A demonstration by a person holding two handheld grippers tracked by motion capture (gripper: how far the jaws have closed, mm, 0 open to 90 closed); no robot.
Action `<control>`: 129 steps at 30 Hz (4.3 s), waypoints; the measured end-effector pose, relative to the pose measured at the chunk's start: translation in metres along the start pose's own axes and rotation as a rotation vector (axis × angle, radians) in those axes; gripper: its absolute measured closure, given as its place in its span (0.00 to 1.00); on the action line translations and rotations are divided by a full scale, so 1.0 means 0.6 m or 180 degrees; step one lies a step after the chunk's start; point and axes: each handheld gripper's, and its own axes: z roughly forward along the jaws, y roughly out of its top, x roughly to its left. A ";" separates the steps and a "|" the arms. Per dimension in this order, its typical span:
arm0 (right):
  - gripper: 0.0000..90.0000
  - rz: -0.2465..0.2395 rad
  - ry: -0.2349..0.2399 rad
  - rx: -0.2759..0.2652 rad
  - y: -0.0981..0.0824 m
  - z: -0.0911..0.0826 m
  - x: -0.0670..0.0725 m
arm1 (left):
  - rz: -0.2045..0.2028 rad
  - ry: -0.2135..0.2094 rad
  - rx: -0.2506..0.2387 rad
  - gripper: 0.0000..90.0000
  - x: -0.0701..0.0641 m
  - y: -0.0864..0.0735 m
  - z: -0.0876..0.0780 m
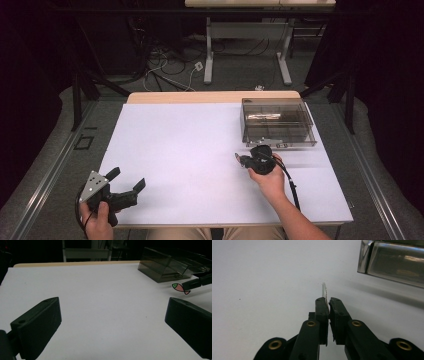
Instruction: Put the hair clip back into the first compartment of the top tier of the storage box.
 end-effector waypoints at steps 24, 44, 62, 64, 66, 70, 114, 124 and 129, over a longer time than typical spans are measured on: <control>0.95 -0.0051 0.0104 -0.0139 0.009 -0.025 0.012 | -0.0001 0.0000 0.0003 0.01 0.000 0.000 0.001; 0.95 -0.0083 0.0154 -0.0254 0.024 -0.050 0.018 | -0.0020 -0.0013 0.0018 0.01 -0.001 -0.001 0.002; 0.95 -0.0095 0.0192 -0.0351 0.044 -0.071 0.022 | -0.0021 -0.0011 0.0017 0.01 -0.001 -0.001 0.003; 0.95 -0.0091 0.0206 -0.0366 0.046 -0.073 0.023 | -0.0021 -0.0010 0.0015 0.01 -0.001 -0.001 0.003; 0.95 -0.0104 0.0197 -0.0375 0.048 -0.075 0.023 | -0.0020 -0.0010 0.0013 0.01 -0.001 -0.001 0.003; 0.95 -0.0101 0.0195 -0.0408 0.054 -0.079 0.023 | -0.0020 -0.0010 0.0014 0.01 -0.001 -0.001 0.002; 0.95 0.0126 -0.0112 -0.0582 0.110 -0.102 -0.035 | -0.0010 -0.0002 0.0020 0.01 0.001 -0.001 0.002; 0.95 0.0148 -0.0180 -0.0578 0.112 -0.098 -0.045 | -0.0021 -0.0006 0.0013 0.01 0.001 -0.001 0.002; 0.95 0.0168 -0.0205 -0.0576 0.112 -0.096 -0.049 | -0.0022 -0.0007 0.0014 0.01 0.001 -0.001 0.002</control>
